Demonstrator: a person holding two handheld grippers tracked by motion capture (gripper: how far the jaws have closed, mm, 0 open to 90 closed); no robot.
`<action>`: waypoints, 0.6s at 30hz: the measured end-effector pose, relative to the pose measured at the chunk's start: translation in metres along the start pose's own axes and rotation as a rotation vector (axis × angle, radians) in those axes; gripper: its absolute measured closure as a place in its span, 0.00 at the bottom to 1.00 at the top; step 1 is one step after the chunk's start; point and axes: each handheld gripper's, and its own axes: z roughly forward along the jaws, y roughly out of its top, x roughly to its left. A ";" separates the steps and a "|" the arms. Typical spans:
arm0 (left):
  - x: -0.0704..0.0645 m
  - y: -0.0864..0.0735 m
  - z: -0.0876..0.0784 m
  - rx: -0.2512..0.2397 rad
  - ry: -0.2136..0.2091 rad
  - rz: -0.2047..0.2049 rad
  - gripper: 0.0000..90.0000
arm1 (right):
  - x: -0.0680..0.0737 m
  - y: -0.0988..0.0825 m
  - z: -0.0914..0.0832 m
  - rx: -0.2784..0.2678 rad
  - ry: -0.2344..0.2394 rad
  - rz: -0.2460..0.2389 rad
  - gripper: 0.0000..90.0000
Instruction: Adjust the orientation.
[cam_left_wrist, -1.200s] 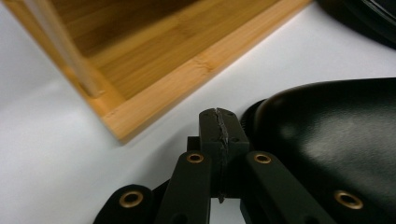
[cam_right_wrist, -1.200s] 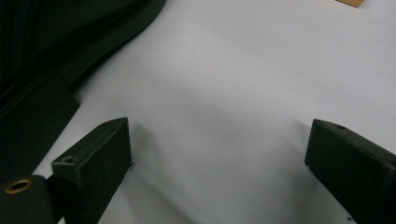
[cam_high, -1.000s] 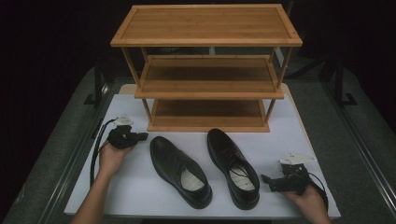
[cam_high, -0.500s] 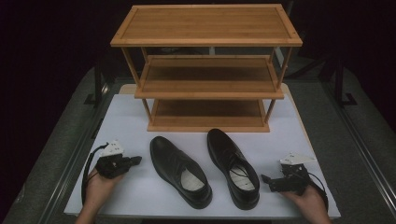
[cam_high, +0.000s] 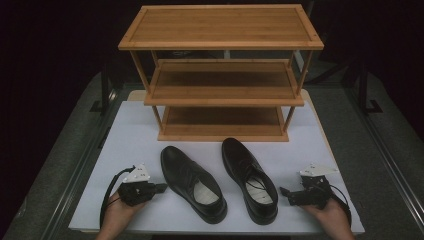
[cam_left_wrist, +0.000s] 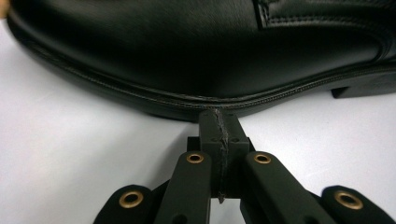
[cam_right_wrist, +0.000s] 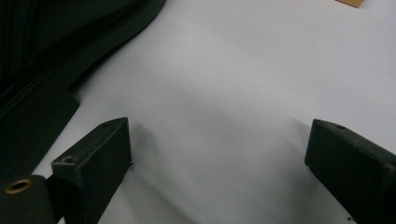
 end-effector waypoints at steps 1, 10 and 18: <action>0.000 0.000 0.000 0.000 0.000 0.000 1.00 | 0.000 0.000 0.000 0.000 0.000 0.000 0.07; 0.005 0.006 0.007 0.007 0.000 0.006 1.00 | 0.000 0.000 0.000 0.000 0.000 0.001 0.07; 0.015 0.015 0.016 0.008 0.004 0.006 1.00 | 0.000 0.000 0.000 0.000 0.000 0.001 0.07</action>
